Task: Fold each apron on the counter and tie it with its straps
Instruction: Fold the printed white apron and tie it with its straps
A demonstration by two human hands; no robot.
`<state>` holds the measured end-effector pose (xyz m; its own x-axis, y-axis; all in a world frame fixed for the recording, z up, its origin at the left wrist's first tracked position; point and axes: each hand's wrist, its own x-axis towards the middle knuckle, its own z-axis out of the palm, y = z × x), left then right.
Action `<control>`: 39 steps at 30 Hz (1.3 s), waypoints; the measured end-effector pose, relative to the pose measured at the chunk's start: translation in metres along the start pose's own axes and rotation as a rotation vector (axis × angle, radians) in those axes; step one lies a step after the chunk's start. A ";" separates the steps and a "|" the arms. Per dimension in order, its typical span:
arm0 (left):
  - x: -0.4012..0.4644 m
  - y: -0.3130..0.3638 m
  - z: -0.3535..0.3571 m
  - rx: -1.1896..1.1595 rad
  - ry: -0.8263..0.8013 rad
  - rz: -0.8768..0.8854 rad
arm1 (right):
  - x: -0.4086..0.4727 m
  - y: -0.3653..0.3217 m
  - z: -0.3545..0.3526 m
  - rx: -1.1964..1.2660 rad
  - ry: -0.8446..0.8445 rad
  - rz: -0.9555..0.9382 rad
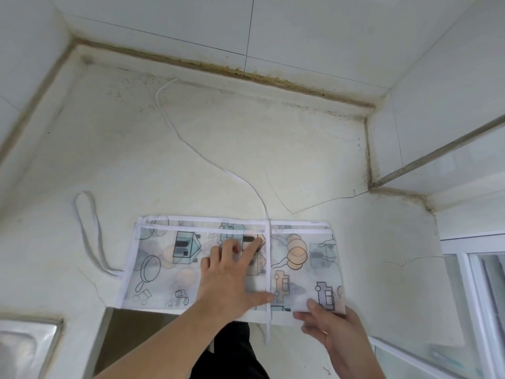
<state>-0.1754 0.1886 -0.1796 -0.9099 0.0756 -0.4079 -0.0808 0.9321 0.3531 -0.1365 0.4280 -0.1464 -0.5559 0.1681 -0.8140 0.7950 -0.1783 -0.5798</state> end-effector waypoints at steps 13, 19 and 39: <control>-0.023 -0.027 0.014 -0.177 0.046 0.150 | -0.010 -0.009 0.067 0.005 -0.022 -0.089; -0.027 -0.035 0.000 -0.305 -0.005 0.147 | -0.004 0.000 0.088 -0.157 0.194 -0.064; -0.022 -0.105 -0.069 -1.717 0.166 -0.604 | -0.020 0.043 0.162 -1.645 0.096 -1.036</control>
<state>-0.1746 0.0645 -0.1493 -0.6186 -0.2262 -0.7524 -0.5590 -0.5463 0.6238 -0.1304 0.2603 -0.1611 -0.9157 -0.3508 -0.1961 -0.3332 0.9355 -0.1176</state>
